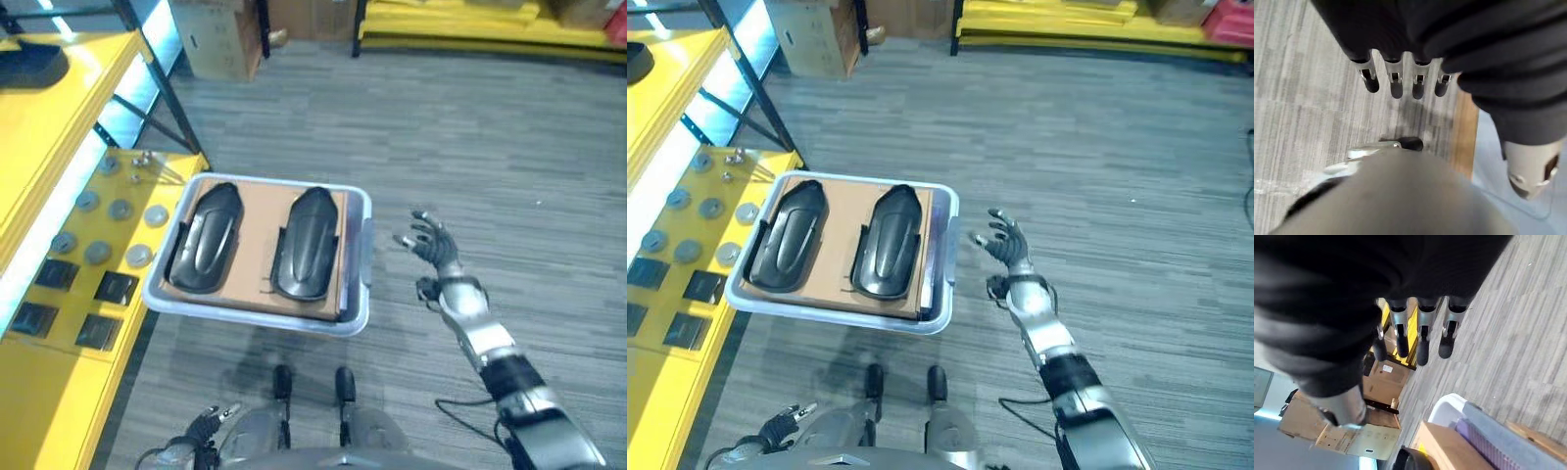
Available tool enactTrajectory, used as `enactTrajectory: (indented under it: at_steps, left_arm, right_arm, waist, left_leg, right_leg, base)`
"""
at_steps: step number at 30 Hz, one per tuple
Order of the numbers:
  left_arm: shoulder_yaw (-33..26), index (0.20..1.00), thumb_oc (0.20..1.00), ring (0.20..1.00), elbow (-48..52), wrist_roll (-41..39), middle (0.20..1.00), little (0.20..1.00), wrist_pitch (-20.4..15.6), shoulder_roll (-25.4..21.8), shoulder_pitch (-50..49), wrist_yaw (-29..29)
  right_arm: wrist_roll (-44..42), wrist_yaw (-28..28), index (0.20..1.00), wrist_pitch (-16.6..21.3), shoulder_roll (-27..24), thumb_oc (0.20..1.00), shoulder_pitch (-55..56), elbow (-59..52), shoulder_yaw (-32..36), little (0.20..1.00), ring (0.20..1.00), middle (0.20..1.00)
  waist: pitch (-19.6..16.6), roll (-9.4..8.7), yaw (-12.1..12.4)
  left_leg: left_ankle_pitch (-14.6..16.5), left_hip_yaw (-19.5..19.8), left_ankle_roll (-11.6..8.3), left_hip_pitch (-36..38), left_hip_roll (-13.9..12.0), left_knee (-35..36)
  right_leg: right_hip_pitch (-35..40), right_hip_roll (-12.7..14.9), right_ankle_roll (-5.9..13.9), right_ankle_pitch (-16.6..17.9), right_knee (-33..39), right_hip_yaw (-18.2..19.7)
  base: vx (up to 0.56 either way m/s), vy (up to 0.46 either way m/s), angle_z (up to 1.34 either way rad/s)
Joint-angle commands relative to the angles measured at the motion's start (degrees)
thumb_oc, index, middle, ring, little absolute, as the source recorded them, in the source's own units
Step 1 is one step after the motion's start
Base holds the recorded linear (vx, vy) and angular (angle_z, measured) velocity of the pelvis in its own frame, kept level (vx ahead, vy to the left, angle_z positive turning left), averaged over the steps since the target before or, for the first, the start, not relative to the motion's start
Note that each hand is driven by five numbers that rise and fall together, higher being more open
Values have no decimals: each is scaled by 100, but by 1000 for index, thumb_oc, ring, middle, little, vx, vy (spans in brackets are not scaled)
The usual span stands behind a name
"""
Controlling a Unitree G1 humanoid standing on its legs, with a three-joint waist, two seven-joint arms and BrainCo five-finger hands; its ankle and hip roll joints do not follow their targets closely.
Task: Move parts from the plastic box to the shelf.
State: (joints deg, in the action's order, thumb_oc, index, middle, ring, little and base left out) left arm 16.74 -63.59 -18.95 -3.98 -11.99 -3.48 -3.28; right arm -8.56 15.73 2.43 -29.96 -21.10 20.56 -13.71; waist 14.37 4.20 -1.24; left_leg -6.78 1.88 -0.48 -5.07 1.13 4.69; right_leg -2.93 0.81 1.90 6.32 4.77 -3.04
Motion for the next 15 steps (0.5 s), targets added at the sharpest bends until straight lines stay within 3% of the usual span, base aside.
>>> enactTrajectory:
  at_steps: [1, 15]
  left_arm:
    - [260, 1000, 1000, 1000, -168, -22, 1000, 1000, -43, -58, 344, -45]
    - [567, 1000, 1000, 1000, -204, -475, 1000, 1000, -51, -85, 915, 33]
  right_arm:
    - [196, 421, 1000, -48, -52, 1000, -465, -145, -132, 1000, 1000, 1000]
    - [215, 833, 1000, -790, 171, 1000, -1613, 662, -624, 1000, 1000, 1000]
  waist:
    - [45, -329, 234]
    - [266, -244, 426]
  left_leg:
    - [112, 162, -100, -58, -113, -67]
    - [-33, 216, -170, -451, -84, 31]
  right_leg:
    - [-272, 429, 234, 125, 23, 59]
    - [-511, 553, 273, 162, 11, -244]
  base:
    - [-52, 20, 17]
    - [-36, 36, 16]
